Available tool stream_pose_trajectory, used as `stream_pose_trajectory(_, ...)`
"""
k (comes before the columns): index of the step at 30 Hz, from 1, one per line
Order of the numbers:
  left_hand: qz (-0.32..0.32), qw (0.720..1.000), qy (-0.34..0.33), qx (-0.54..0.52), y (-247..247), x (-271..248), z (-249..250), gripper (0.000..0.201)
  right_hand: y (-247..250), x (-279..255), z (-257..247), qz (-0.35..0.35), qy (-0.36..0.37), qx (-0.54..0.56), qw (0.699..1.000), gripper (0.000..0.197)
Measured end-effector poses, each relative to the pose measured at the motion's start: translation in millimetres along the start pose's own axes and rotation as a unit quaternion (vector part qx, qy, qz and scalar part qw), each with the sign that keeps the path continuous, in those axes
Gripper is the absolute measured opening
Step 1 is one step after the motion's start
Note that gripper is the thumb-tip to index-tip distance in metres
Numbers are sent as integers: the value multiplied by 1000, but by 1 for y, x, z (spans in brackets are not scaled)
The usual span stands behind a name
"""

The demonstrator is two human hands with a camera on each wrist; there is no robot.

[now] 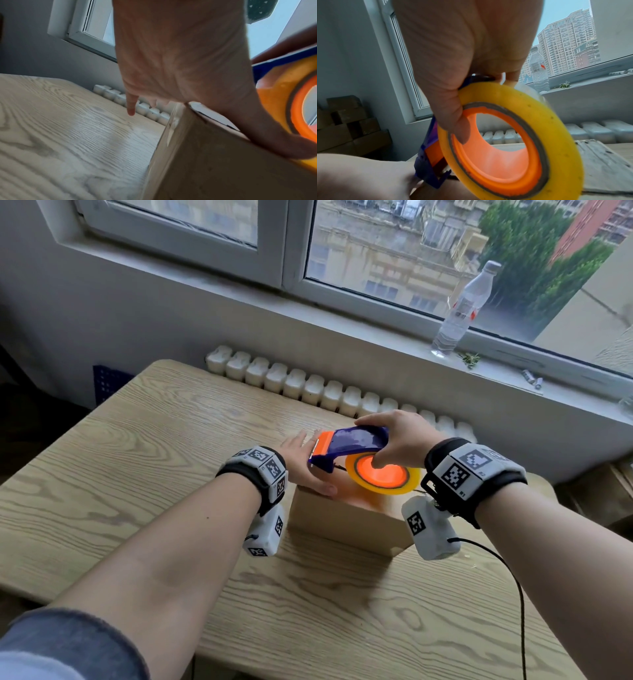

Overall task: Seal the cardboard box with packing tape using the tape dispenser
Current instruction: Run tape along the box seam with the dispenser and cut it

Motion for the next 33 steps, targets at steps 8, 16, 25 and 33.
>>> stream_pose_trajectory(8, -7, 1000, 19, 14, -1, 1, 3, 133, 0, -2, 0, -13, 6, -3, 1000, 77)
stream_pose_trajectory(16, -5, 999, 31, 8, -1, -11, 7, 122, -1, -13, 10, -22, 15, -6, 1000, 83)
stream_pose_trajectory(25, -3, 979, -70, -189, -14, -15, 6, 129, -2, -16, 14, 1, 0, 27, 1000, 78)
stream_pose_trajectory(33, -20, 998, -63, -24, 3, -9, 7, 141, -3, -15, 13, 7, 4, 28, 1000, 74)
Point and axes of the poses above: each hand's wrist, its own x-axis towards the middle knuckle, its own y-axis out of the back of the hand, z = x × y, the point moved 1 cm from there along x, towards the middle knuckle, and after that the axes turned 7 degrees about -x, right-handed, at the moved point
